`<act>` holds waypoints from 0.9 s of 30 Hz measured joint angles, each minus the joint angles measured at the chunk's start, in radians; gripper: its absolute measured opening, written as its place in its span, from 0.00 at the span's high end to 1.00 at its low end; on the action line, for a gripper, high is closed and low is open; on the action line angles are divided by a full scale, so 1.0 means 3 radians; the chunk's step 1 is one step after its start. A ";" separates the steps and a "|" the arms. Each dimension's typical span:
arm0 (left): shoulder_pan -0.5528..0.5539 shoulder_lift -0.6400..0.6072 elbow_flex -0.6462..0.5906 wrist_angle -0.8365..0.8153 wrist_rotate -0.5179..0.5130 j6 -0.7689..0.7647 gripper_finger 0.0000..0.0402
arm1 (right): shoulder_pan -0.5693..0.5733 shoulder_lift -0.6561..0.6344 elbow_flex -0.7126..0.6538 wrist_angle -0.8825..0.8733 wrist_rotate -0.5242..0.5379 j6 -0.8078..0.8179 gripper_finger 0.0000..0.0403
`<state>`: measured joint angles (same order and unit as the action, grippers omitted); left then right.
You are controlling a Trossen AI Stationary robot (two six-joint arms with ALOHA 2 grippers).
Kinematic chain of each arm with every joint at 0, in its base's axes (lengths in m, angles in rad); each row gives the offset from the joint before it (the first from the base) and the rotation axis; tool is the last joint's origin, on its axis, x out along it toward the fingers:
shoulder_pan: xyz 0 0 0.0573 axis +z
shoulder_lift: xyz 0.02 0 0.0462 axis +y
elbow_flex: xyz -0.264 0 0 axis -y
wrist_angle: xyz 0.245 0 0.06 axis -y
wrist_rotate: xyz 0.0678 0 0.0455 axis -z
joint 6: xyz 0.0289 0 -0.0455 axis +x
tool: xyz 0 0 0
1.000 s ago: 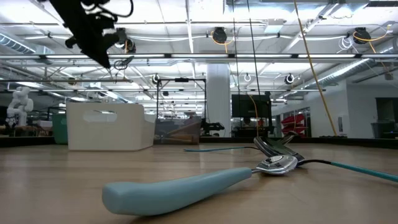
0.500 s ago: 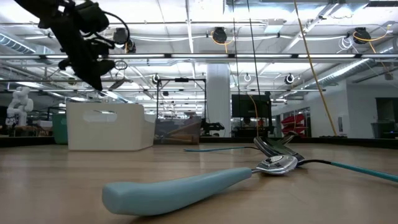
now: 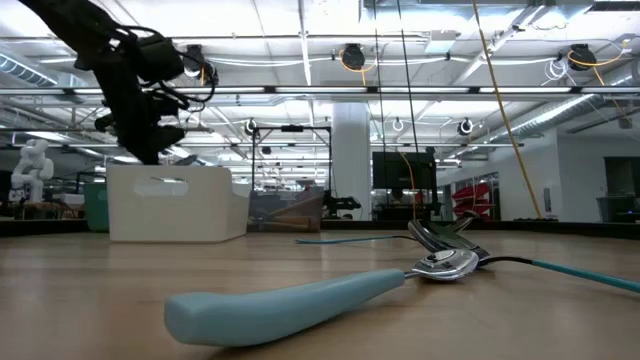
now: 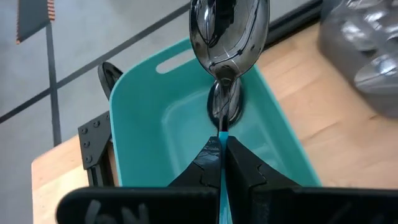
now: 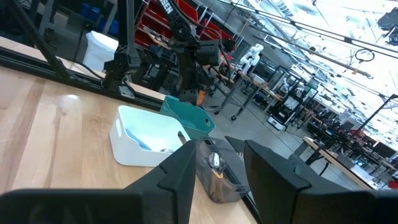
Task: Sort silverware by color (type)
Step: Put the bottom left blue spoon into the green bin
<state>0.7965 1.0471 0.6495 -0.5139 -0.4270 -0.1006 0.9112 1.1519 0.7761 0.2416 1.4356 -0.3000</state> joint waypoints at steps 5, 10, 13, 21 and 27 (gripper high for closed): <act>0.0084 0.0192 0.0000 0.0123 0.0000 0.0094 0.99 | 0.0000 0.0000 0.0000 -0.0001 -0.0001 0.0000 0.68; 0.0182 0.0362 0.0000 0.0241 -0.0001 0.0171 0.99 | 0.0000 0.0000 0.0000 -0.0001 -0.0001 0.0001 0.68; 0.0245 0.0462 0.0000 0.0244 -0.0003 0.0223 0.99 | 0.0000 0.0000 0.0000 -0.0001 -0.0001 0.0001 0.68; 0.0308 0.0663 0.0000 0.0241 -0.0003 0.0453 0.99 | 0.0000 0.0000 0.0000 -0.0002 -0.0001 0.0001 0.68; 0.0308 0.0823 0.0000 0.0239 -0.0003 0.0478 0.99 | 0.0000 0.0000 0.0000 -0.0001 -0.0001 0.0002 0.68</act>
<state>0.8890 1.2941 0.6495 -0.4421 -0.4278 0.0429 0.9112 1.1519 0.7761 0.2412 1.4353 -0.2996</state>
